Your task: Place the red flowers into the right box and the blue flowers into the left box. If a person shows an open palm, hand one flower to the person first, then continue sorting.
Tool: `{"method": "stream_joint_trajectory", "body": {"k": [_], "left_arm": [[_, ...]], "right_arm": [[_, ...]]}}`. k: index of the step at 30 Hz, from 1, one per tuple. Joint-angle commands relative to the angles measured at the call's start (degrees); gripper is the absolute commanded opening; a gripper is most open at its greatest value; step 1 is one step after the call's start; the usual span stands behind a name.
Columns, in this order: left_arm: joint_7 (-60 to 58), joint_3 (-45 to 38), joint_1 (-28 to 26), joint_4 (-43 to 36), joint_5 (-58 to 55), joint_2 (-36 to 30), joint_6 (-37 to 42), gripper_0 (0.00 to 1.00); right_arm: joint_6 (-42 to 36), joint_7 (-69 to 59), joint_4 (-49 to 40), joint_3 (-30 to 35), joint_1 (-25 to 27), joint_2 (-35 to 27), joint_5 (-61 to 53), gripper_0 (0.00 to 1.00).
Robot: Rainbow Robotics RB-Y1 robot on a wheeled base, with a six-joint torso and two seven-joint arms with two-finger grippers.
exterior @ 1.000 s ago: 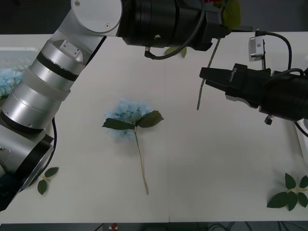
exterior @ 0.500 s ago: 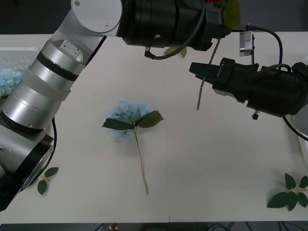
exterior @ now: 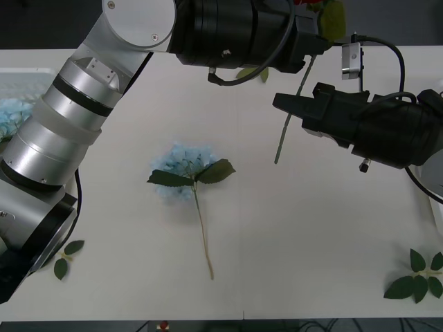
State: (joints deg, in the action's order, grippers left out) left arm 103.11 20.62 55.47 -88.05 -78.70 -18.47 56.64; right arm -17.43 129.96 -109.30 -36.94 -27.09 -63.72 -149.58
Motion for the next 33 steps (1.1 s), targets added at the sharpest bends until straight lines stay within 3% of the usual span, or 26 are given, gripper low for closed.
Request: {"method": "stream_joint_trajectory", "body": {"k": [1, 6, 7, 8, 11, 13, 26, 29, 33], "left_arm": [[-2.30, -0.32, 2.89, -1.60, -0.84, 0.28, -0.39, 0.00], [-1.77, -0.32, 2.89, -1.60, -0.84, 0.28, -0.48, 0.02], [-1.50, -0.32, 2.89, -1.60, -0.84, 0.28, -0.92, 0.23], [-1.42, -0.41, 2.89, -1.60, -0.93, 0.28, -1.18, 0.52], [-1.42, -0.41, 2.89, -1.60, -1.10, 0.28, -1.27, 0.88], [-1.42, -0.41, 2.89, -1.60, -1.10, 0.28, -1.27, 0.98], [-1.15, -1.11, 2.54, 0.51, -3.83, 0.80, -0.39, 1.00], [-1.33, -1.46, 2.54, 0.60, -4.62, 0.80, 0.05, 1.00], [-1.42, -3.75, 2.72, 0.77, -4.18, 0.80, 4.18, 1.00]], "right_arm": [[0.47, 1.61, -1.01, 0.47, -0.33, -0.09, -0.09, 0.00], [0.65, 1.61, -1.01, 0.47, -0.33, -0.09, -0.18, 0.00], [0.65, 1.61, -1.01, 0.47, -0.33, -0.09, -0.18, 0.00], [0.56, 1.61, -1.01, 0.38, -0.33, -0.18, -0.18, 0.00], [0.65, 1.61, -1.01, 0.47, -0.33, -0.09, -0.18, 0.00], [0.73, 1.61, -1.01, 0.47, -0.33, -0.18, -0.18, 0.00], [0.82, 1.35, 0.31, 1.70, -0.33, -4.14, -0.27, 0.00], [-4.36, 1.00, 4.09, 3.46, -0.33, -6.16, -0.27, 0.00], [-19.92, 0.56, 14.64, 8.47, -0.33, -8.97, -0.18, 0.00]]}}
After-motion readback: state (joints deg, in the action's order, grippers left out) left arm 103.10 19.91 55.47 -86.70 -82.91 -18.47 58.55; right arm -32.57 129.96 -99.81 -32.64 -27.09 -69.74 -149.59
